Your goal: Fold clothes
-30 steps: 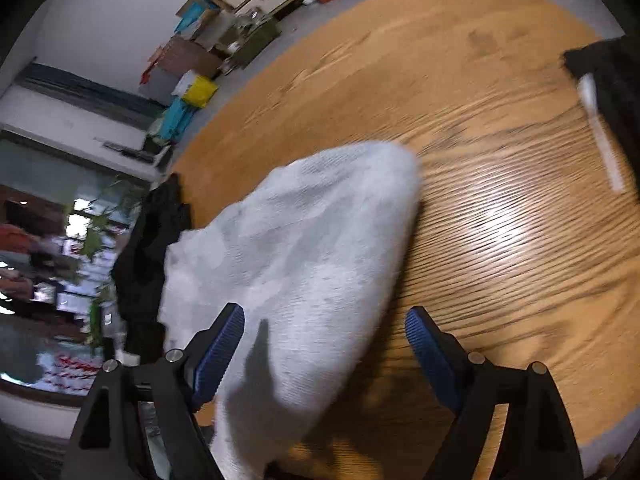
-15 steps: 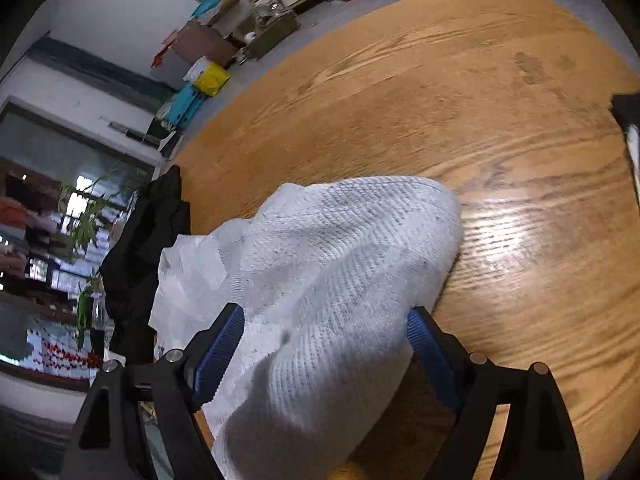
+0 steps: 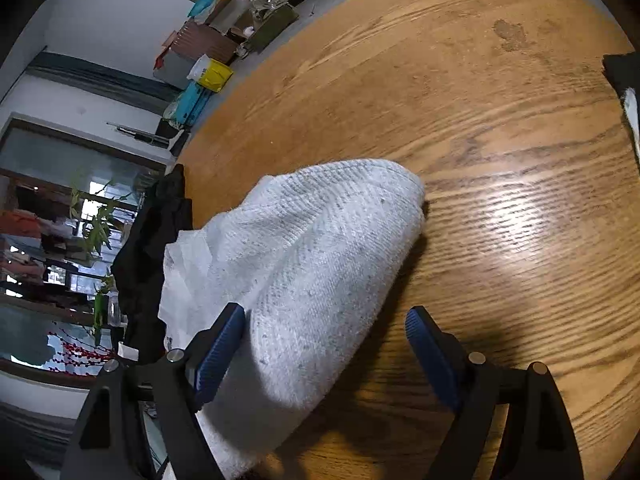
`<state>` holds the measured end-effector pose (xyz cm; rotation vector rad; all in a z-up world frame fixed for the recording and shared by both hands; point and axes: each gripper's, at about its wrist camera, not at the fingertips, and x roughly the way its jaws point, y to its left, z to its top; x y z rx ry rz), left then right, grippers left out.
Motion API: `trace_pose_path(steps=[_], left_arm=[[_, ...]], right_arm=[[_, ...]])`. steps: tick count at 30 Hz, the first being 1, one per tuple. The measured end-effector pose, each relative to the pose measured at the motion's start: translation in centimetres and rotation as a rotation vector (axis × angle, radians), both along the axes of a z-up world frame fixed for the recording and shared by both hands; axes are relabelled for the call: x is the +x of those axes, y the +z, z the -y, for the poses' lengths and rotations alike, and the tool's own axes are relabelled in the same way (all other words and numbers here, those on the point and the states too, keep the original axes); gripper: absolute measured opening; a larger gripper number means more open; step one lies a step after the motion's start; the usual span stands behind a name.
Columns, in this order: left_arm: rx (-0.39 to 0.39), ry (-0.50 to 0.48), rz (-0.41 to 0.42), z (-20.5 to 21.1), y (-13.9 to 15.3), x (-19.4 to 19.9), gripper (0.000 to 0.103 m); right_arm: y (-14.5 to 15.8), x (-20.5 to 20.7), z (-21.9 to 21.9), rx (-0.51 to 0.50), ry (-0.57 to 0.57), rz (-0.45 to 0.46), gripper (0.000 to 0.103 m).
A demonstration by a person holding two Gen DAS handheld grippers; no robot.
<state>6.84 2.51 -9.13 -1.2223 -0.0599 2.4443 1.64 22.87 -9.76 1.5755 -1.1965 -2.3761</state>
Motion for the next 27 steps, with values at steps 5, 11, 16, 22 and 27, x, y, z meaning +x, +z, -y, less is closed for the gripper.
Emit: trace_pose_path(steps=[5,11,16,22,27], left_arm=[[0.044,0.009,0.017,0.9,0.0,-0.4,0.026],[0.039,0.002,0.016,0.8,0.0,-0.7,0.026],[0.027,0.000,0.014,0.6,-0.1,-0.5,0.026],[0.001,-0.002,0.012,0.1,0.0,-0.2,0.026],[-0.014,-0.044,0.005,-1.2,0.1,0.9,0.025]], right_arm=[[-0.1,-1.1,0.5,-0.052,0.021,-0.035,0.087],[-0.8,-2.0,0.2,-0.079,0.002,-0.023,0.087],[-2.3,-1.9,-0.8,-0.107,-0.036,0.010,0.087],[-3.7,-1.9,-0.4,-0.158,-0.090,-0.024,0.064],[-2.2,-0.6,-0.4,-0.063,-0.082,-0.077,0.042]])
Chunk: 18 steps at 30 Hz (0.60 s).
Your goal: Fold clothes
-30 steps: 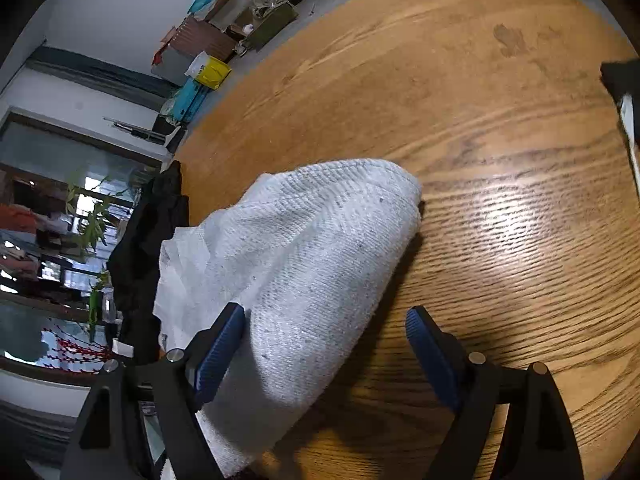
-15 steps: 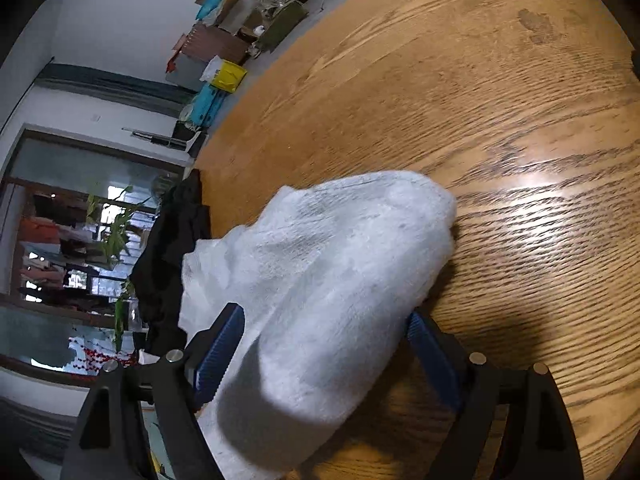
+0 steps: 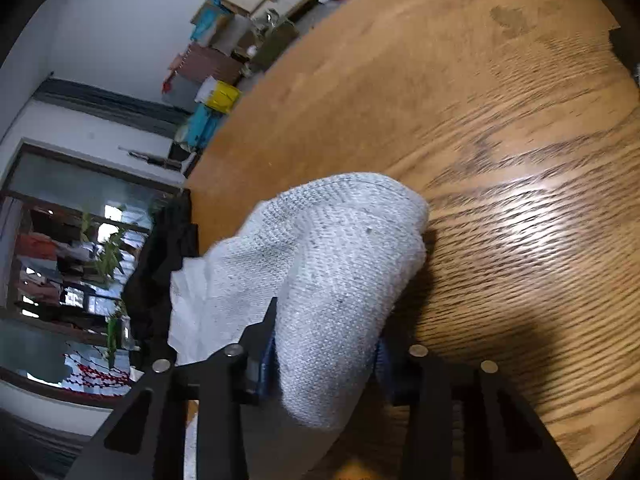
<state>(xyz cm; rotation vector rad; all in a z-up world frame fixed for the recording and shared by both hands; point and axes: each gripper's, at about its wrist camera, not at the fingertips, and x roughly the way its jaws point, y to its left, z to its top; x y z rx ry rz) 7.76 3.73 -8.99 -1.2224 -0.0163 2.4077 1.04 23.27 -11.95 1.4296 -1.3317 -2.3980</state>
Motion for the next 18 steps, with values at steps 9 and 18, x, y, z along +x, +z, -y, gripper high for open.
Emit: trace_pose_path(steps=[9,18], left_arm=[[0.203,-0.263,0.146,-4.4,0.4,4.5,0.025],[0.542,-0.283,0.300,0.0,1.8,3.4,0.025]], right_arm=[[5.1,8.8,-4.8,0.206,-0.137,0.032,0.041],[14.6,10.8,-1.4,0.457,-0.095,-0.038,0.042]])
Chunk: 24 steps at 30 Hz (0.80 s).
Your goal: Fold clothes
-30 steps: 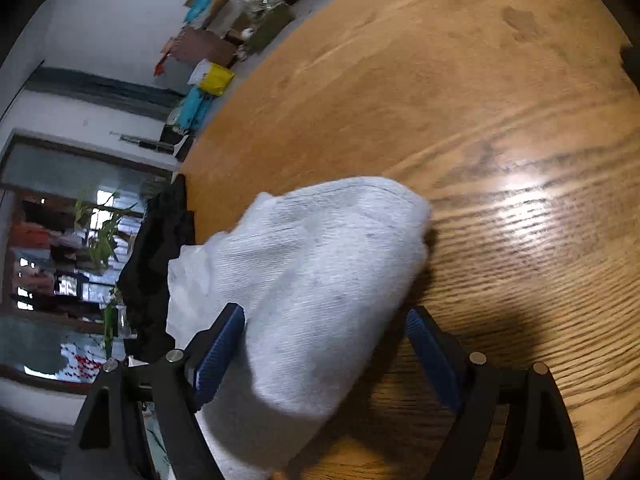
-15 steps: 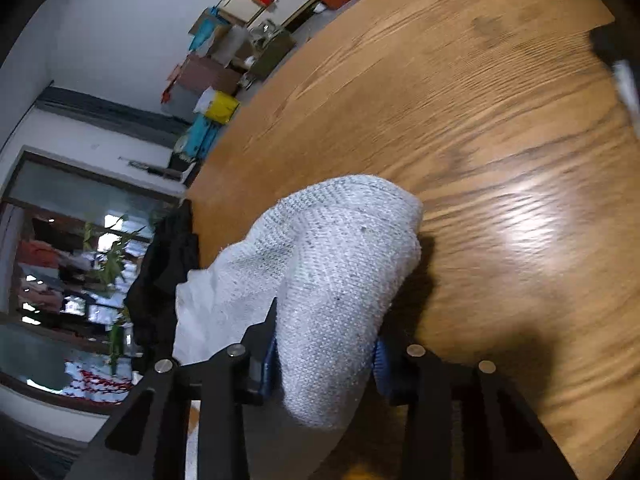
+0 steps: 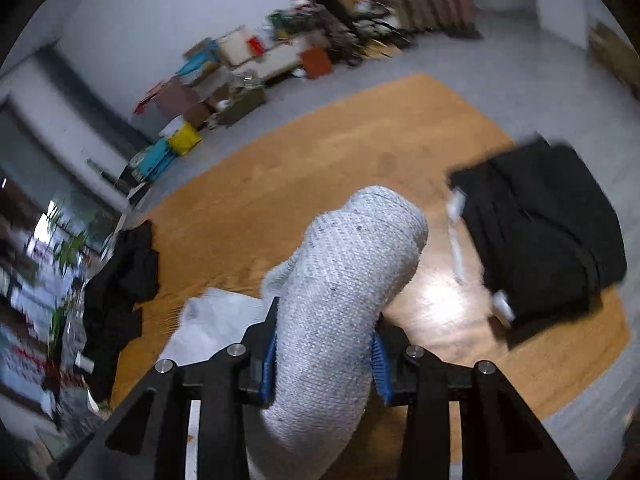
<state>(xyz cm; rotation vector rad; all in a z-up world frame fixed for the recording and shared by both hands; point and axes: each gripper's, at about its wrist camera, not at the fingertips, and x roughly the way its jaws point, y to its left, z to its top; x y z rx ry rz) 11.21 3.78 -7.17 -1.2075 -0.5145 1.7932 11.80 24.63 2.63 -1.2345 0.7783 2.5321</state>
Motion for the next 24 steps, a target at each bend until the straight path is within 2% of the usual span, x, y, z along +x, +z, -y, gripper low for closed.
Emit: trace_pose_path(steps=[2,5,7,9,11,14,15,18,22,24], left_arm=[[0.075,0.053,0.062,2.7,-0.3,-1.4,0.025],[0.113,0.148,0.085,6.8,-0.6,-3.0,0.025],[0.130,0.212,0.094,9.5,-0.7,-4.1,0.025],[0.140,0.286,0.108,12.4,-0.9,-5.3,0.025],[0.122,0.369,0.147,15.4,-2.2,-6.9,0.025],[0.061,0.485,0.228,18.3,-5.2,-8.2,0.024],[0.063,0.506,0.249,18.9,-6.0,-8.4,0.024],[0.109,0.533,0.301,20.2,-7.8,-8.4,0.024],[0.098,0.541,0.272,20.5,-7.4,-8.6,0.024],[0.096,0.547,0.265,21.1,-7.4,-9.2,0.024]], right_arm=[[1.5,-1.9,2.7,0.064,0.067,-0.006,0.043],[3.4,-5.1,7.4,0.137,0.179,-0.042,0.051],[4.0,-6.7,10.1,0.128,0.250,-0.076,0.067],[4.5,-8.0,12.5,0.095,0.328,-0.120,0.066],[4.8,-8.9,14.3,0.070,0.395,-0.154,0.071],[3.7,-9.3,15.7,0.137,0.427,-0.131,0.074],[2.7,-9.6,15.6,0.162,0.413,-0.105,0.074],[-0.6,-10.3,14.2,0.139,0.367,-0.011,0.074],[-4.6,-11.0,11.5,0.059,0.329,0.079,0.071],[-5.1,-10.8,11.6,0.062,0.350,0.066,0.071]])
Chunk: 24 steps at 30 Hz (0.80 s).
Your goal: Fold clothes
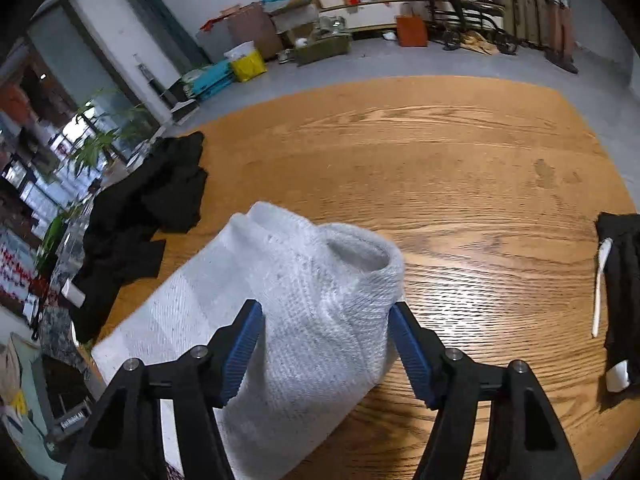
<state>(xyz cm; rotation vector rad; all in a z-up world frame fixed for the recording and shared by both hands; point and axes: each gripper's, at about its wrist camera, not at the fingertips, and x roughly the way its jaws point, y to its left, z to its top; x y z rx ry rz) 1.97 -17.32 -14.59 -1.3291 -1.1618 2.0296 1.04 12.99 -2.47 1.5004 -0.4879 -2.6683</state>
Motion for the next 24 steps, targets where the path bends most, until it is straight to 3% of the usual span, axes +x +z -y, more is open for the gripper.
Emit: trace_pose_path(steps=[3,7,11,12,13,15,17,18,20,21,22,24], left_arm=[[0.028,0.037,0.037,1.1,-0.7,-0.2,0.024],[-0.005,0.097,0.104,2.4,-1.5,0.3,0.024],[-0.122,0.142,0.179,4.4,-0.7,1.1,0.039],[-0.166,0.156,0.194,4.7,0.0,1.2,0.046],[-0.216,0.184,0.186,5.1,1.2,1.4,0.053],[-0.308,0.251,0.108,5.9,4.1,1.8,0.062],[-0.398,0.283,0.002,6.0,7.5,1.8,0.062],[-0.443,0.228,-0.064,4.9,9.0,1.1,0.062],[-0.508,0.082,-0.101,1.6,9.9,-0.8,0.048],[-0.549,-0.001,-0.081,-0.3,9.6,-2.1,0.025],[-0.596,-0.076,-0.043,-2.1,8.7,-3.5,0.016],[-0.695,-0.114,0.055,-3.3,5.9,-5.4,0.012]], right_arm=[[0.4,0.5,0.8,0.011,0.043,-0.057,0.063],[0.6,0.5,2.4,0.069,0.159,-0.065,0.033],[1.4,0.3,2.2,0.029,0.146,-0.084,0.032],[2.2,0.7,1.9,0.025,0.137,-0.123,0.038],[3.0,1.1,1.6,0.021,0.128,-0.163,0.052],[3.9,1.8,1.8,-0.019,0.184,-0.191,0.065],[4.1,2.2,2.8,-0.058,0.295,-0.169,0.055],[3.9,2.2,3.6,-0.071,0.356,-0.139,0.040],[2.6,1.3,5.5,0.029,0.398,-0.079,0.035],[2.0,0.9,6.4,0.080,0.418,-0.050,0.032],[1.2,-0.1,6.9,0.128,0.410,-0.031,0.030],[-0.3,-1.9,7.1,0.188,0.379,0.011,0.021]])
